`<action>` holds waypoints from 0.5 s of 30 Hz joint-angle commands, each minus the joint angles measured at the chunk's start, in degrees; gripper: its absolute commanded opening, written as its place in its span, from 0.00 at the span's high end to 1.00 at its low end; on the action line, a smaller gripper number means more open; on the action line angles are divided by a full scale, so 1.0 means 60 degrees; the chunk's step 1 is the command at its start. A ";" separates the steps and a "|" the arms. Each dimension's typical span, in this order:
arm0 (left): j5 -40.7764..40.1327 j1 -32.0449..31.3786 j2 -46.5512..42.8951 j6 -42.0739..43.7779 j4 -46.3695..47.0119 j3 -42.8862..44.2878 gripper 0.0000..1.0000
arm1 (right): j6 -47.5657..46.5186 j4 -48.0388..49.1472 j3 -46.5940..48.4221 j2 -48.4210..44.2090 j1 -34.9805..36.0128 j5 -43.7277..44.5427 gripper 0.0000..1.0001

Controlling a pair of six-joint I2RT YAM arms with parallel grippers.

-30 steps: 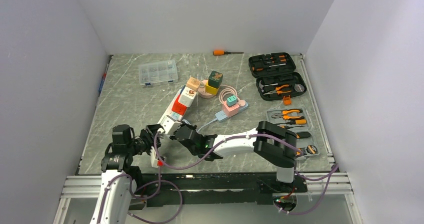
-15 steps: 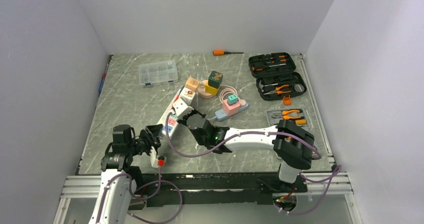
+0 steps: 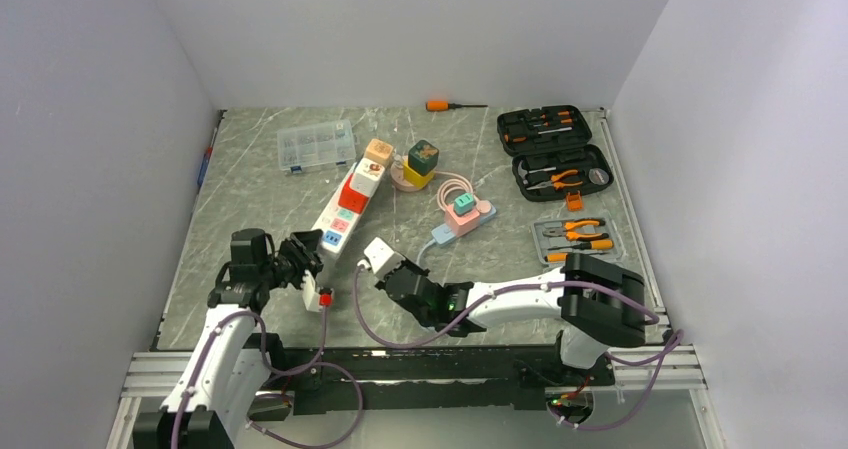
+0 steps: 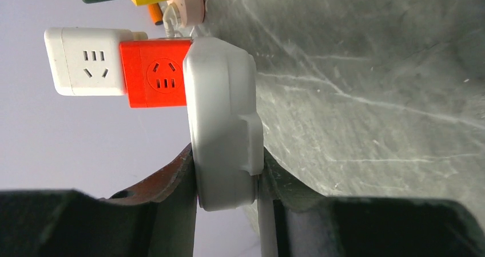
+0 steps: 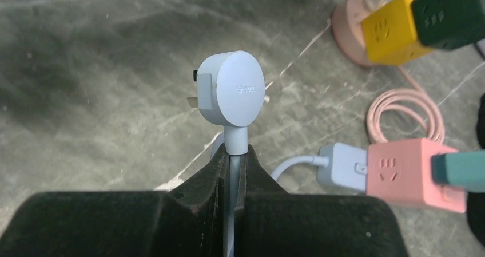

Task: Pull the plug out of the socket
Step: Place the plug at the center of the board.

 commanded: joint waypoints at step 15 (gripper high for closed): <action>-0.1995 -0.0413 -0.0634 0.0080 -0.2116 -0.1011 0.62 | 0.3390 -0.2532 -0.1275 -0.0769 0.0378 -0.0749 0.51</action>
